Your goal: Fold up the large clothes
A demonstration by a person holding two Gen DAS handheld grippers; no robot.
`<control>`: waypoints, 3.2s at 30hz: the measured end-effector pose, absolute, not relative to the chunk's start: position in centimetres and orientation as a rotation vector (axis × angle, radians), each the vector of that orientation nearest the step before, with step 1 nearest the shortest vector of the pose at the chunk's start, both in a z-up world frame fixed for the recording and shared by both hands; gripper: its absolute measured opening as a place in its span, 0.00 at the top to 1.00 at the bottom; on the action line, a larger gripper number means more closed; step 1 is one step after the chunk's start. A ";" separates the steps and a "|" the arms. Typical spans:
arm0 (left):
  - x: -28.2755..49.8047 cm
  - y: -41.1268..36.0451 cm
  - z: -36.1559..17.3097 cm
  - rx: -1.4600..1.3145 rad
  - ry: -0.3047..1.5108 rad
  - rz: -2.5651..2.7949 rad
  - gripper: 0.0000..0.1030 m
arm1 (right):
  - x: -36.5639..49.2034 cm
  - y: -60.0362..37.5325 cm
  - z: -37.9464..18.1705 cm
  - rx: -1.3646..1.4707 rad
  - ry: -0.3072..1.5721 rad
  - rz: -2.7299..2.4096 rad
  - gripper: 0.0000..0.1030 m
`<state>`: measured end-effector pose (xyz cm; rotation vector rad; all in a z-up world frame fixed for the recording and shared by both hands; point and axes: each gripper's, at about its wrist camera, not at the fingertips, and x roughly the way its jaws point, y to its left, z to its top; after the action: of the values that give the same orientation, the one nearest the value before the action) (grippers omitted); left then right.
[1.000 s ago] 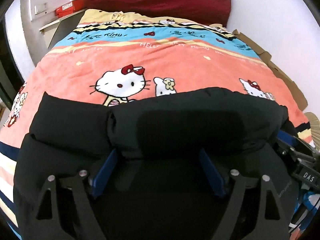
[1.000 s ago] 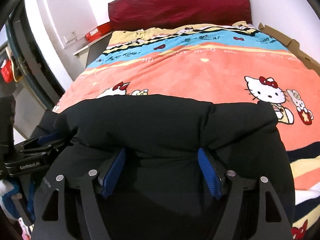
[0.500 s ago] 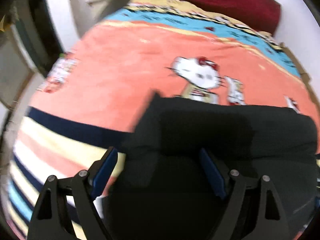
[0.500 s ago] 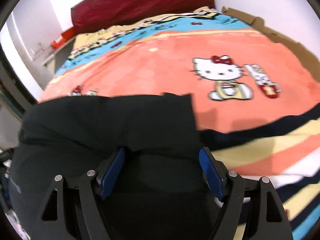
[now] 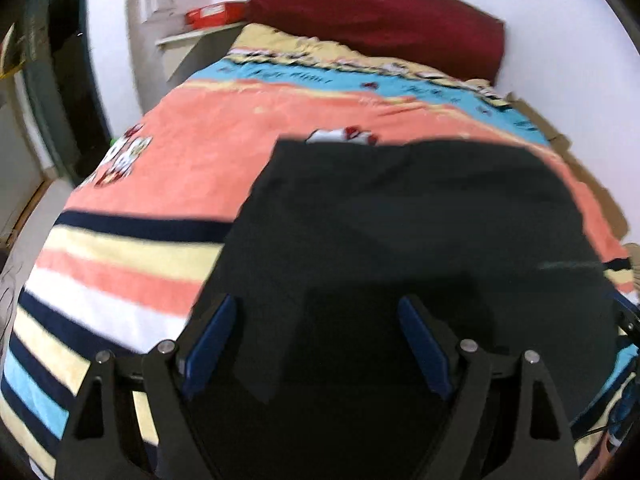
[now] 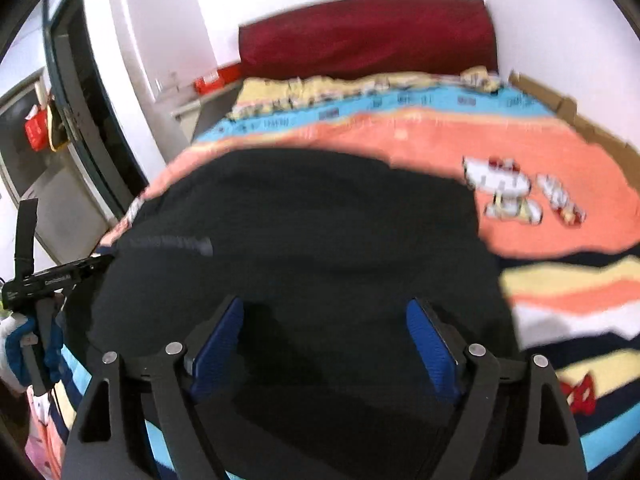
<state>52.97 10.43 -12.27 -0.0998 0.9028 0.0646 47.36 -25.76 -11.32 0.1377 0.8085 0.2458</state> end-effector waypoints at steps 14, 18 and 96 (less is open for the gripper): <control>47.1 8.5 -11.1 0.114 0.750 0.165 0.19 | 45.0 -29.0 -11.2 0.154 0.808 0.094 0.19; 46.2 7.8 -10.7 0.128 0.718 0.152 0.19 | 44.2 -26.4 -10.3 0.127 0.769 0.173 0.19; 31.6 -6.0 -13.0 -0.144 0.977 -0.295 0.19 | 35.3 -28.4 -11.9 0.116 0.857 0.107 0.09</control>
<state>31.59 -5.97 -13.05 -0.1442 0.9771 -0.2945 35.33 -28.42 -11.95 0.1163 0.8575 0.1068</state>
